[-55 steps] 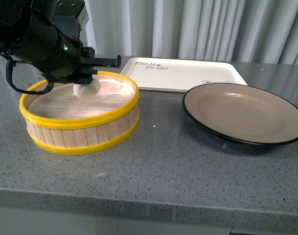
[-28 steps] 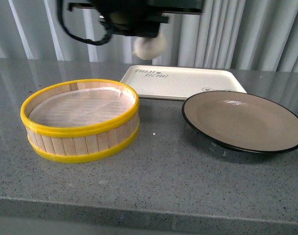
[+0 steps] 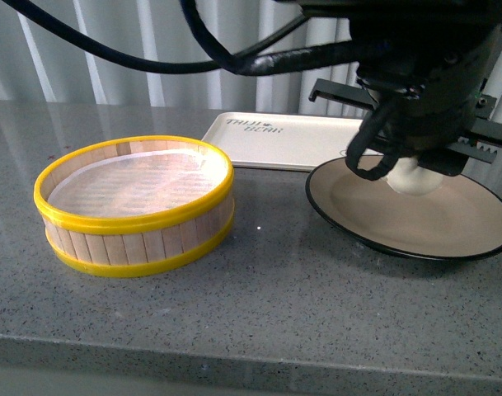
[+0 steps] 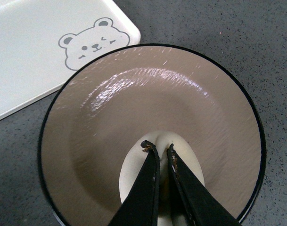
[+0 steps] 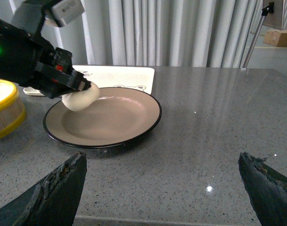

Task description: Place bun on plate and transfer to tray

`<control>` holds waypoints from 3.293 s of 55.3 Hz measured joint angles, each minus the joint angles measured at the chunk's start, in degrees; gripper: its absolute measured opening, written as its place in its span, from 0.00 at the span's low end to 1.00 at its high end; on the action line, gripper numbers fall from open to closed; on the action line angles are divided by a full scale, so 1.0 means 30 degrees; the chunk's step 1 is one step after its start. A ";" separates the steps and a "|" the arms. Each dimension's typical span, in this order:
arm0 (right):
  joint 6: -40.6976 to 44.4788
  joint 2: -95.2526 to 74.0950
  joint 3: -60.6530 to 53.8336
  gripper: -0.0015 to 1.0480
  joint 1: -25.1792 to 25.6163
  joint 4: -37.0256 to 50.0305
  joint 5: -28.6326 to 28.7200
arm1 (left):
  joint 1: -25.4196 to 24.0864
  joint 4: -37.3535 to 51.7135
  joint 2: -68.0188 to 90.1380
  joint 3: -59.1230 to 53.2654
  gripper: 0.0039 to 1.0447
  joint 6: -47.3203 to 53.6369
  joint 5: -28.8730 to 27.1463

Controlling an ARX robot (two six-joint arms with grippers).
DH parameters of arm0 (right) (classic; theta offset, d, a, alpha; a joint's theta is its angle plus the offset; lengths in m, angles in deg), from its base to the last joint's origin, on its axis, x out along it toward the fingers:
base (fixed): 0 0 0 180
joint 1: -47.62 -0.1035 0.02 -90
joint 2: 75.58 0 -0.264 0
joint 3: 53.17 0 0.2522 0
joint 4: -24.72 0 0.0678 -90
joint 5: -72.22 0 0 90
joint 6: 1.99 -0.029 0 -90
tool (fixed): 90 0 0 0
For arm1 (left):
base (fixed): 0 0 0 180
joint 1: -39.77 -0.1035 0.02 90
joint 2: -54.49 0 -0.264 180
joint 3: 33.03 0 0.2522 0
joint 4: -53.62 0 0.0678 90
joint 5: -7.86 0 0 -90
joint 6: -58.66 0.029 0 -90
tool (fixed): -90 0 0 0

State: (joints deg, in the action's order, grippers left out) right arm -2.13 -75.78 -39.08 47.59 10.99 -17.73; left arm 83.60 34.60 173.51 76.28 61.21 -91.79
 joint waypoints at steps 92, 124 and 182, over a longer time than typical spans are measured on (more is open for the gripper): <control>0.0000 0.0000 0.0000 0.92 0.0000 0.0000 0.0000 | -0.4226 -0.2113 -0.0350 0.3279 0.94 -0.0852 -0.0080; 0.0000 0.0000 0.0000 0.92 0.0000 0.0000 -0.0015 | -0.8874 0.7519 -0.6171 -0.6717 0.75 -0.1115 -0.2004; 0.0000 0.0000 0.0000 0.92 0.0000 0.0000 -0.0007 | -1.3792 1.7682 -2.0094 -2.8312 0.04 -0.0947 0.2790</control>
State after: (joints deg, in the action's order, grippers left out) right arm -2.13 -75.78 -39.08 47.59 10.99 -17.75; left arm 42.23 87.65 113.23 -8.66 58.36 -83.42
